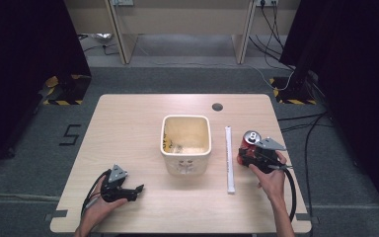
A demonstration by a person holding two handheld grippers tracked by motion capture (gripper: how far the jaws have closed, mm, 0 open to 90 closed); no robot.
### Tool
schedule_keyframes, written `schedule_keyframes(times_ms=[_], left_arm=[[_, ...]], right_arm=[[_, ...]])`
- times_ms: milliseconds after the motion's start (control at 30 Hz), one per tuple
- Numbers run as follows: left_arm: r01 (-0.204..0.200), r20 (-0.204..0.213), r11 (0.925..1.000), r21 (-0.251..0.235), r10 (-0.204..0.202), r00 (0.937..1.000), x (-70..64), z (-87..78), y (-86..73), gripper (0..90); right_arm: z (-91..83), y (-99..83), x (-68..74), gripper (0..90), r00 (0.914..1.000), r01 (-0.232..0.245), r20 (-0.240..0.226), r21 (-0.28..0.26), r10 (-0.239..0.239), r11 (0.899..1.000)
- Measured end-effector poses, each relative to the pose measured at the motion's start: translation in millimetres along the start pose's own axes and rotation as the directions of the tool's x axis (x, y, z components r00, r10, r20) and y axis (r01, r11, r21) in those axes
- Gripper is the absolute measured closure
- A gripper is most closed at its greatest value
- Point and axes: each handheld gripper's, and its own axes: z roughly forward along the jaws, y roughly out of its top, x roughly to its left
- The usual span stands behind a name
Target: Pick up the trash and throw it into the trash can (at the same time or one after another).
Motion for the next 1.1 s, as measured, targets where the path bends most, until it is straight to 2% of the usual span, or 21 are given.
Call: schedule_keyframes(times_ms=[567,1100], left_arm=[[0.004,0.0,1.0,-0.003,-0.004,1.0,-0.3,0.2,0.0,13.7],[0.004,0.001,1.0,-0.002,-0.004,1.0,-0.2,0.1,0.0,13.7]], right_arm=[[-24.4,24.7,7.5,33.9,0.9985,0.033,-0.043,-0.039,-0.034,0.999],[-49.0,58.2,27.7,34.0,0.9912,0.077,-0.101,-0.084,-0.085,0.993]])
